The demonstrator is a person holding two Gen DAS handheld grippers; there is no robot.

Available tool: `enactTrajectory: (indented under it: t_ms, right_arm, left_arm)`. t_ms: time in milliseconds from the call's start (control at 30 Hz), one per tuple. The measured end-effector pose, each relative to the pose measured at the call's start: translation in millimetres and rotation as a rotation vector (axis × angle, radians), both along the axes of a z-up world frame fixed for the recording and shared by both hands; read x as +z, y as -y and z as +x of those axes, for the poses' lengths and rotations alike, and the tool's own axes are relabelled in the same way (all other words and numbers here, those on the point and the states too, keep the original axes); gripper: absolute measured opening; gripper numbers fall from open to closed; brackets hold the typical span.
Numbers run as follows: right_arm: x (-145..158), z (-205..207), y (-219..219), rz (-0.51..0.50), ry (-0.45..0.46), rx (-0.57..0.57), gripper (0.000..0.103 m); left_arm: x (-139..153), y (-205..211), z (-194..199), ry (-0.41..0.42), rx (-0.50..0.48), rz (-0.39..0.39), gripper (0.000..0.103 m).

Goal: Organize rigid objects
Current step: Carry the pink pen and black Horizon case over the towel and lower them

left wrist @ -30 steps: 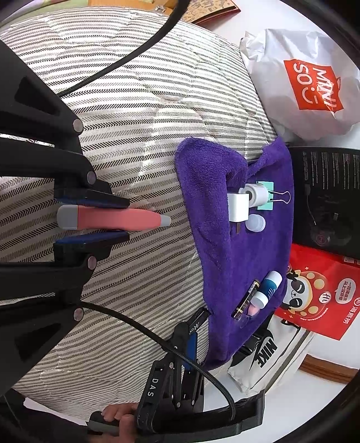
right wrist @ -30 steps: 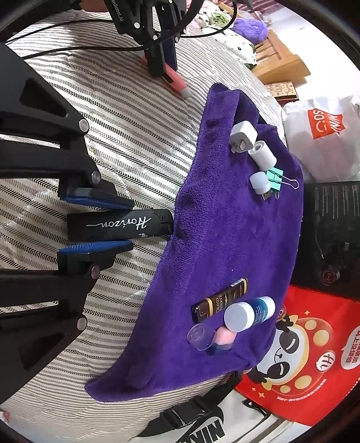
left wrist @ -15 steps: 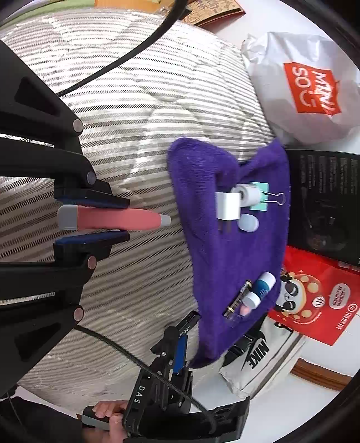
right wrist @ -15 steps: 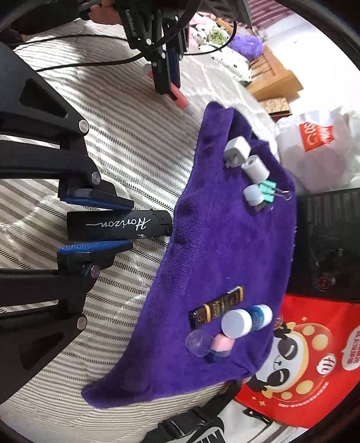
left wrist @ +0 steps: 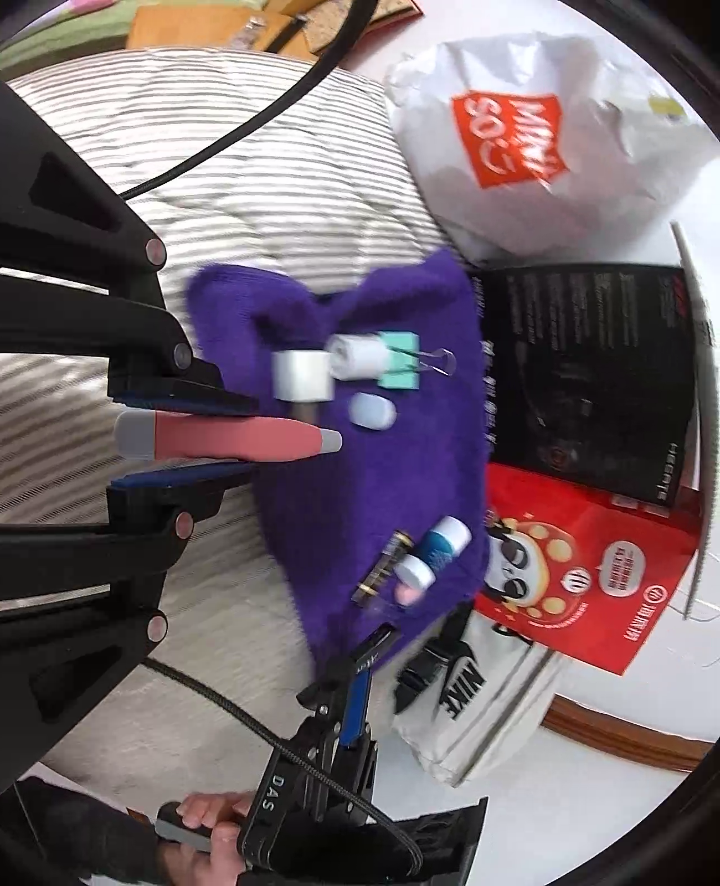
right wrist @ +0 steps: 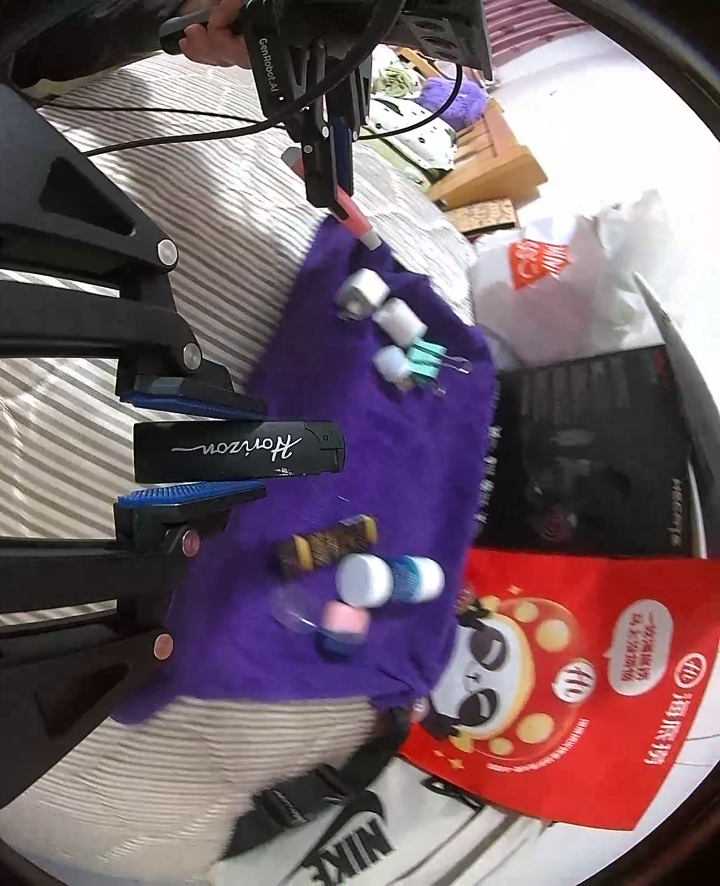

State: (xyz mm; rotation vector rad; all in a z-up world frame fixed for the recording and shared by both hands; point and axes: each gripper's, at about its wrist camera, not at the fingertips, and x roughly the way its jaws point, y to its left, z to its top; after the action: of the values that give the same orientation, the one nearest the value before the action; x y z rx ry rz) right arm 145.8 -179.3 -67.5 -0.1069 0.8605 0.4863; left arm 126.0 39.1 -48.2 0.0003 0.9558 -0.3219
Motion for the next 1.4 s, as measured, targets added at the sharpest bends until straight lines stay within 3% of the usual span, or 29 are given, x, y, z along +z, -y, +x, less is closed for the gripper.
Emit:
enactTrajectory:
  t_ms: [267,533,1067,1400]
  right_arm:
    - [26.4,54.4,3.5,0.027,0.044,-0.028,0.022]
    - [30.4,94.2,-3.3,0.052,0.053,-0.039,0.022]
    - [-17.5,119.4,-2.7,0.055,-0.080,0.003,0.022]
    - [-41.7,122.2,-30.9,0.002,-0.144,0.053,0.022]
  left_arm:
    - [21.9,12.6,53.6,0.034,-0.005,0.013,0.017]
    - [15.0,24.1,92.8,0.040,-0.032,0.028,0.017]
    - [-10.7,13.9,112.8,-0.024,-0.005,0.037,0.017]
    - [-10.2,4.6,113.4,-0.027,0.012,0.023,0.017]
